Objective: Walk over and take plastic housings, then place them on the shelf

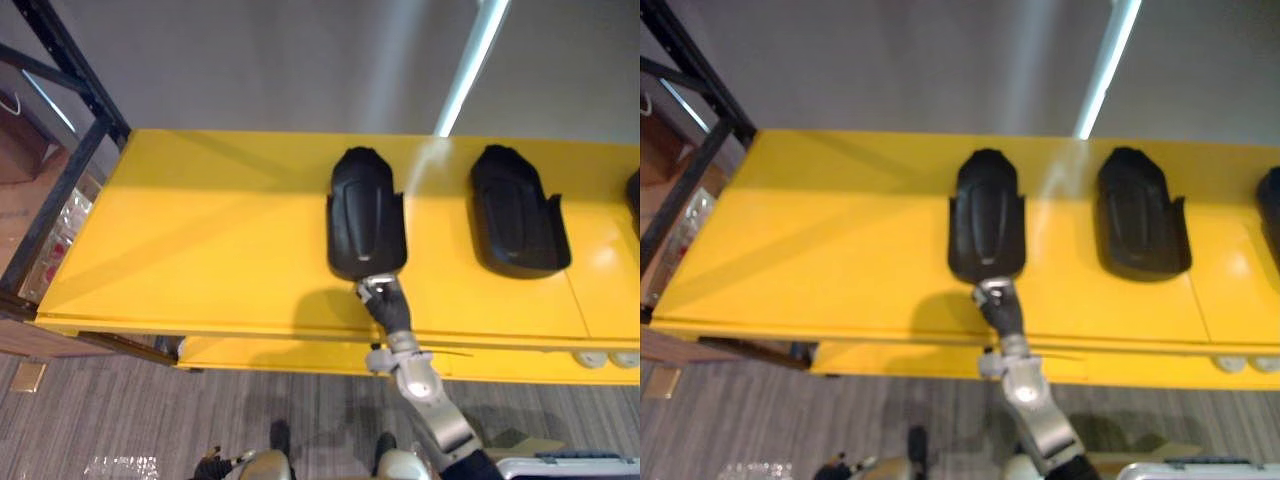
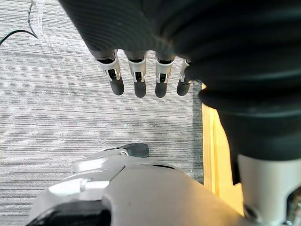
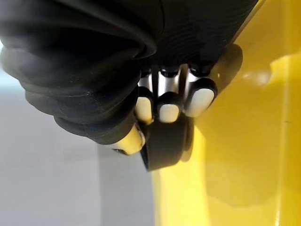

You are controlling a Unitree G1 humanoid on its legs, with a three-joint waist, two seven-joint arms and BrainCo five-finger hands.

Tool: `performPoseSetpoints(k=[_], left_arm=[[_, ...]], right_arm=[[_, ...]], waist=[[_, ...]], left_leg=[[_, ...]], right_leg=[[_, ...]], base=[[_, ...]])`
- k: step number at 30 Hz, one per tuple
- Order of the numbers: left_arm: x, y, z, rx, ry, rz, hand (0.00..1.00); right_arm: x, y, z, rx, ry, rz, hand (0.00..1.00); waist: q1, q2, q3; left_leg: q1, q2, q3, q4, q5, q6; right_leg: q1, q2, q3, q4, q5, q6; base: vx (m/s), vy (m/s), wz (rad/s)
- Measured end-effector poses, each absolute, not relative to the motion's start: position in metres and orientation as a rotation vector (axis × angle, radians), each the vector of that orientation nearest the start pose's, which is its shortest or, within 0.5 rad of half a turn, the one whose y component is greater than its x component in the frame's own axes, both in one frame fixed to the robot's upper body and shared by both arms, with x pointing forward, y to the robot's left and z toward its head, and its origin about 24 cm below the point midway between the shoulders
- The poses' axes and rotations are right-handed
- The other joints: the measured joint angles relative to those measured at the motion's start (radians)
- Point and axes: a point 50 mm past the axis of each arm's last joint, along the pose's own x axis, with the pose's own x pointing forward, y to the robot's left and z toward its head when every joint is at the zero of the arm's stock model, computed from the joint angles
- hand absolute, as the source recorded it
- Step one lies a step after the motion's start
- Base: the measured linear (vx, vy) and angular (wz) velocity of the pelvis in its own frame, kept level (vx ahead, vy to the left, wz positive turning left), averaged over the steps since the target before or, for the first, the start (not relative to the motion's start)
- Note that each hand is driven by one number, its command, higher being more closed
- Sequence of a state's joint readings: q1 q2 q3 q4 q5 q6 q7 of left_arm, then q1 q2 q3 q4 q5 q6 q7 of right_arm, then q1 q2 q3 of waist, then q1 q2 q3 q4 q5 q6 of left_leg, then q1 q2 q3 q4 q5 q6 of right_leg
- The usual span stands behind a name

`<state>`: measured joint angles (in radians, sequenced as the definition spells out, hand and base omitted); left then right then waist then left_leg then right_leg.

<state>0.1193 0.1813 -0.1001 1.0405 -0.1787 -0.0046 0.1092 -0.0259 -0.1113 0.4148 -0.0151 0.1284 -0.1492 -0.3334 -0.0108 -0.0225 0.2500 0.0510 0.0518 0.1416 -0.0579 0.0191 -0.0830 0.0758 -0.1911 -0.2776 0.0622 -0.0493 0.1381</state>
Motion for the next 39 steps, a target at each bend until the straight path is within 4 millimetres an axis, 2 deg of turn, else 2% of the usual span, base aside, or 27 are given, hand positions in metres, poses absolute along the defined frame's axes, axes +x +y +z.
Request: performPoseSetpoints(k=[23, 39], left_arm=[[0.08, 0.216, -0.161, 0.097, 1.153, 0.228, 0.0], [0.08, 0.216, -0.161, 0.092, 1.165, 0.233, 0.0]], right_arm=[[0.264, -0.085, 0.058, 0.057, -0.116, -0.033, 1.0], [0.273, -0.089, 0.06, 0.042, -0.114, -0.067, 1.0]], waist=[[0.005, -0.002, 0.001], [0.017, -0.004, 0.006]], left_leg=[[0.003, 0.0, -0.022, -0.003, 0.006, -0.001], [0.019, -0.001, -0.02, -0.019, 0.011, -0.001]], right_leg=[[0.016, 0.0, -0.02, -0.003, 0.0, 0.0], [0.029, 0.0, -0.022, -0.01, 0.0, 0.0]], base=[[0.0, -0.001, 0.02], [0.0, 0.0, 0.0]])
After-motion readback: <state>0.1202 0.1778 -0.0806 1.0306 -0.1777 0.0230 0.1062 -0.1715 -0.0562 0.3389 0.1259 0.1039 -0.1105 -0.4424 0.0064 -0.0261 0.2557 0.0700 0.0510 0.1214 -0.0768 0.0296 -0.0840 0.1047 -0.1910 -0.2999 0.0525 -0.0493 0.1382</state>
